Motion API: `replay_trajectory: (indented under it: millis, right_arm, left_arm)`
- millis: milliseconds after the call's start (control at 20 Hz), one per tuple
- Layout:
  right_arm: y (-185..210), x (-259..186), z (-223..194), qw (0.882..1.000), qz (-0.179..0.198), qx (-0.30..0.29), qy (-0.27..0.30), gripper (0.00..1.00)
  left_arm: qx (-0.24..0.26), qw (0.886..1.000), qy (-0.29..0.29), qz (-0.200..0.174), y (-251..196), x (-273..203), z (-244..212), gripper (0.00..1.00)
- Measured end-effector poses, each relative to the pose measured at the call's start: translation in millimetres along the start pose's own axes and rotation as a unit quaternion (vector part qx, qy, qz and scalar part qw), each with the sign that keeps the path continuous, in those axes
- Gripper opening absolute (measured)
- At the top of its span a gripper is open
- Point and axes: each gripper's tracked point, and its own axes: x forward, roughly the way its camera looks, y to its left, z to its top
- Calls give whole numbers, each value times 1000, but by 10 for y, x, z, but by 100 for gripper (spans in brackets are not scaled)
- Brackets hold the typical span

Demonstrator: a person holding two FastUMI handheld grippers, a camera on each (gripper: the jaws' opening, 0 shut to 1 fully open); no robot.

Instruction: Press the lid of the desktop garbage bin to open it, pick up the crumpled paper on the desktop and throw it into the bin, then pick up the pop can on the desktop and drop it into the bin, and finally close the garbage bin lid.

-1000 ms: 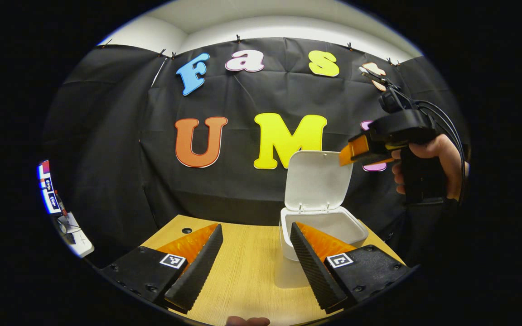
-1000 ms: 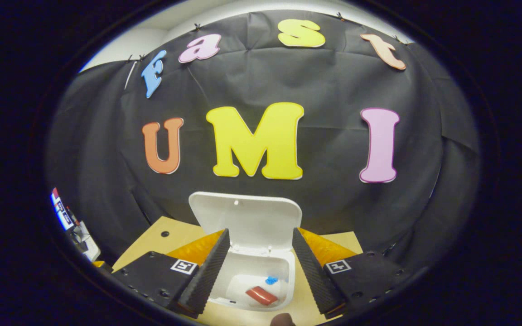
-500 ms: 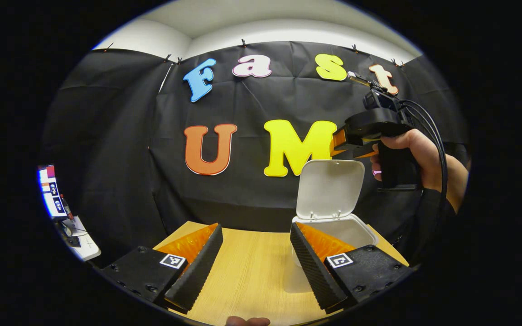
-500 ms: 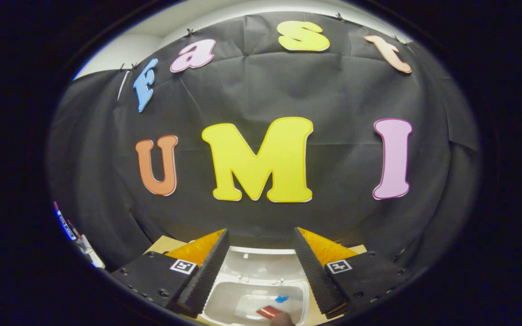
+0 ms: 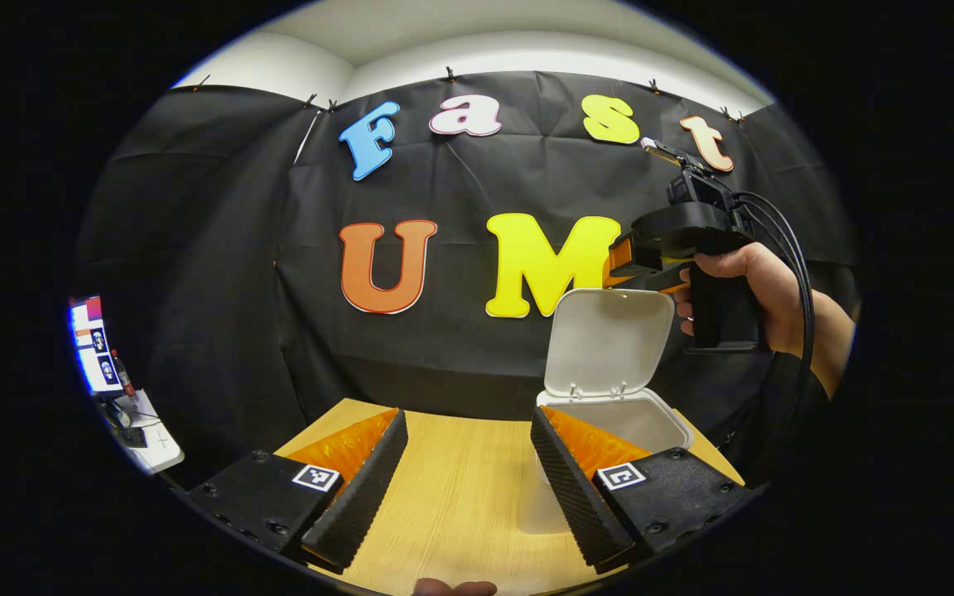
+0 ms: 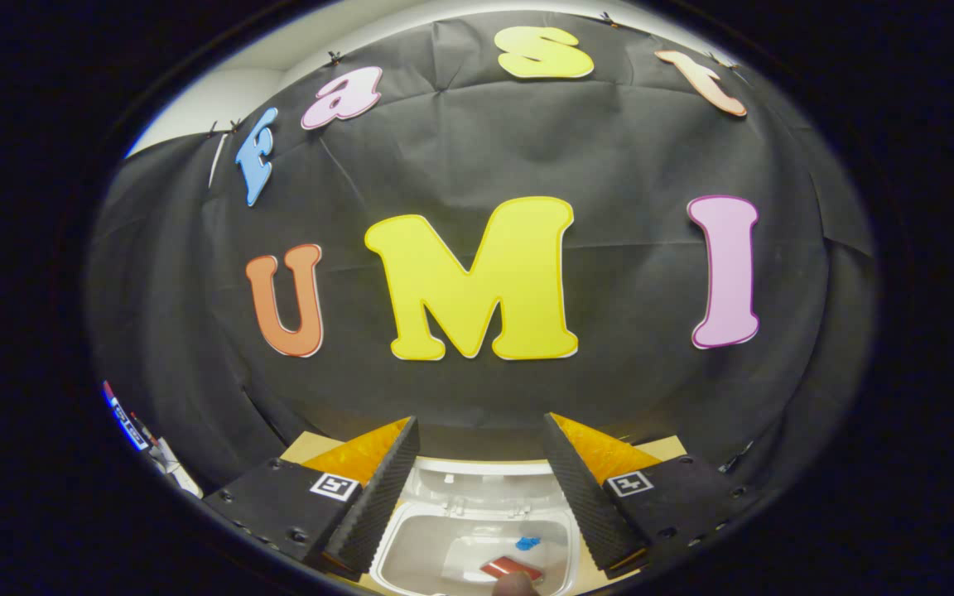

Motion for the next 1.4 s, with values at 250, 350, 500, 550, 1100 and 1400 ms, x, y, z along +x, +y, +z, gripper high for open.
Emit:
replay_trajectory:
  millis: [250, 350, 500, 550, 1100, 1400]
  right_arm:
    - [-7, -256, -306, 1000, 0, -12, 12, 93]
    - [-22, -379, -509, 1000, 0, -9, 24, 93]
    - [-41, -555, -817, 1000, 4, 3, 31, 93]
    - [-70, -595, -929, 1000, 1, 4, 31, 93]
    - [-140, -826, -1884, 996, -26, -11, 81, 93]
    - [-100, -858, -2032, 995, -29, -21, 90, 93]
  left_arm:
    - [-6, 1000, -2, -15, -46, -93, 7, 97]
    - [-5, 1000, -2, -23, -82, -120, 5, 97]
    - [1, 999, -1, -35, -90, -196, -41, 97]
    - [2, 999, -1, -39, -92, -220, -53, 97]
    - [13, 998, -2, -67, -137, -354, -69, 96]
    - [12, 998, -3, -67, -118, -351, -69, 96]
